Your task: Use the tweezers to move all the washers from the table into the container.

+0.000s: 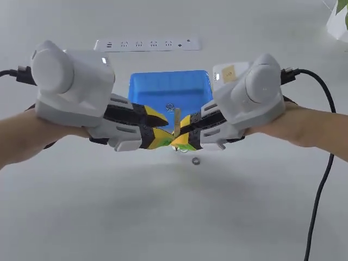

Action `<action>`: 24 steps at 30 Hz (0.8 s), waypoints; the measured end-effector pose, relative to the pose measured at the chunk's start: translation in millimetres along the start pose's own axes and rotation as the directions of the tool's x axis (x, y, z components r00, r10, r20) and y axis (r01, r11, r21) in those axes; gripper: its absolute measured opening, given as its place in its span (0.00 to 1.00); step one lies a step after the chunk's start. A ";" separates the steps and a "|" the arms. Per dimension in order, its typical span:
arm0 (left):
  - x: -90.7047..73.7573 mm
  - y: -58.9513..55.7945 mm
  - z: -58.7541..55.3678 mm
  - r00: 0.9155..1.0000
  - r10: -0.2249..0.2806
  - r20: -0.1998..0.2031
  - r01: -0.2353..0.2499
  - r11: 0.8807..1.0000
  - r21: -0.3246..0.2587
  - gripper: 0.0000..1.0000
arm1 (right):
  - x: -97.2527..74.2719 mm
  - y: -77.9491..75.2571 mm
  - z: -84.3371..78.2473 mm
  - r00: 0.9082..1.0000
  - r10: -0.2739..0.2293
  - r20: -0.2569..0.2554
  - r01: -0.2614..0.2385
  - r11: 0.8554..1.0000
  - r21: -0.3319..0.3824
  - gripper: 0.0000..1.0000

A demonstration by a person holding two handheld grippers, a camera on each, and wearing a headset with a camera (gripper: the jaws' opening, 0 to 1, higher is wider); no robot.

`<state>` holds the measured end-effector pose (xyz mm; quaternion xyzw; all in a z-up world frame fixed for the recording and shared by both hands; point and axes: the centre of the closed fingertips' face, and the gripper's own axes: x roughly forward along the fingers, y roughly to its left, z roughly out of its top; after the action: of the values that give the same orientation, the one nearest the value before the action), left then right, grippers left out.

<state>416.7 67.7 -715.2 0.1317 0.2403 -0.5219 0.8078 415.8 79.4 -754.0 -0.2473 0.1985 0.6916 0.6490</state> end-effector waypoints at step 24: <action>-44.7 -26.8 -30.1 0.991 0.133 0.031 -0.126 0.978 -0.168 0.34 | -28.4 4.1 39.9 0.999 -0.040 0.007 0.041 0.998 -0.049 0.09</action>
<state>369.6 105.2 -716.3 0.0682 0.2566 -0.4492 0.8531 409.3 80.1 -705.3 -0.2652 0.1744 0.6837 0.6572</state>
